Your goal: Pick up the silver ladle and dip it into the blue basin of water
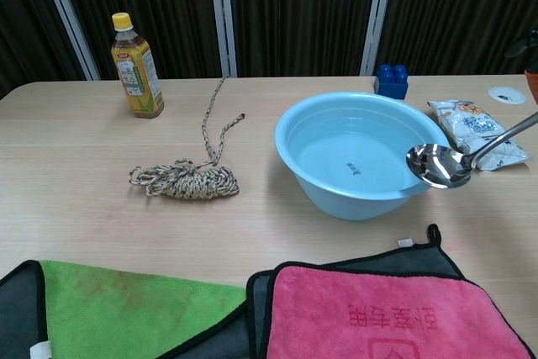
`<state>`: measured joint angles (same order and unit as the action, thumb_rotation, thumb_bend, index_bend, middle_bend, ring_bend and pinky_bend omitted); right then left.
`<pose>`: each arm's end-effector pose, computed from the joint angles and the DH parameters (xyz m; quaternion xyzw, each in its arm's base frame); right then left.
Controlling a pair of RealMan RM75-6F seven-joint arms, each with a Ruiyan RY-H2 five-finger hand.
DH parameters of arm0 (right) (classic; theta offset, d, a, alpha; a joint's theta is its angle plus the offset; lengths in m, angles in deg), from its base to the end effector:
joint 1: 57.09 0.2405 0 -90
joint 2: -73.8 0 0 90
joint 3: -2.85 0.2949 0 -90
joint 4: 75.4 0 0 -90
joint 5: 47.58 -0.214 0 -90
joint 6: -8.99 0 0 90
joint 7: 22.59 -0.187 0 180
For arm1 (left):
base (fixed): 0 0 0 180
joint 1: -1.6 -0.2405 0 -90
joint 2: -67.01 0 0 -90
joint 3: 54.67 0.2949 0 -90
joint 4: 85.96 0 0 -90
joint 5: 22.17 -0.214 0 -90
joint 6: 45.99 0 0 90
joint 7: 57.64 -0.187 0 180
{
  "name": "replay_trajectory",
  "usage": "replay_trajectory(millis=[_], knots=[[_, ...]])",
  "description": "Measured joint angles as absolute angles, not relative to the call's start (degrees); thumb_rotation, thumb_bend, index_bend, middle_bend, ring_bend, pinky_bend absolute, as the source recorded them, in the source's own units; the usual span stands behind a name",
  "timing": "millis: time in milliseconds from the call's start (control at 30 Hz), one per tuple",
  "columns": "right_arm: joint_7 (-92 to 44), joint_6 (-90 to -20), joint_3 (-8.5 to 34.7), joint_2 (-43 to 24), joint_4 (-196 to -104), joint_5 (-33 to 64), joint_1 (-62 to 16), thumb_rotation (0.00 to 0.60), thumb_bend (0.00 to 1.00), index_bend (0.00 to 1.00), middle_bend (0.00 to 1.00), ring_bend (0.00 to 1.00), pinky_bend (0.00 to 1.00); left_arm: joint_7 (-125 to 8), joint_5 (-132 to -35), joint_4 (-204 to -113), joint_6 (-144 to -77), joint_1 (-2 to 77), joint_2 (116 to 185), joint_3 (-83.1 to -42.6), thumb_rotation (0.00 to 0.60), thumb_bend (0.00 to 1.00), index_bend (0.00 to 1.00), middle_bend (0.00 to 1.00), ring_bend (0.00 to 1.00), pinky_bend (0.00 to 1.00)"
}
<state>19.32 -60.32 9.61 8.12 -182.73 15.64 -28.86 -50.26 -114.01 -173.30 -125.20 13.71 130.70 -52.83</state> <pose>-0.2388 -0.3431 0.1121 0.7261 -0.2760 0.2526 0.5769 -0.3370 0.2518 0.1453 -0.6722 -0.3896 -0.3849 0.4982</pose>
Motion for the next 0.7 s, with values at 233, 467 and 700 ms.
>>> replay_trajectory(millis=[233, 467, 700], knots=[[23.9, -60.3, 10.4, 8.3, -184.7, 13.0, -27.0, 0.6, 0.45, 0.73, 0.11, 0.0, 0.0, -50.3, -113.9, -173.4, -124.9, 14.0, 130.9, -53.0, 0.6, 0.44, 0.0, 0.0, 0.0, 0.0], [29.7, -60.2, 11.2, 5.1, -184.9, 8.3, -23.7, 0.6, 0.45, 0.73, 0.11, 0.0, 0.0, -49.9, -113.7, -173.2, -124.9, 14.0, 130.7, -53.1, 0.6, 0.44, 0.0, 0.0, 0.0, 0.0], [33.3, -60.2, 11.3, 0.5, -182.2, 5.8, -20.7, 0.6, 0.45, 0.73, 0.11, 0.0, 0.0, -49.5, -113.5, -173.1, -124.8, 13.9, 130.4, -53.1, 0.6, 0.44, 0.0, 0.0, 0.0, 0.0]])
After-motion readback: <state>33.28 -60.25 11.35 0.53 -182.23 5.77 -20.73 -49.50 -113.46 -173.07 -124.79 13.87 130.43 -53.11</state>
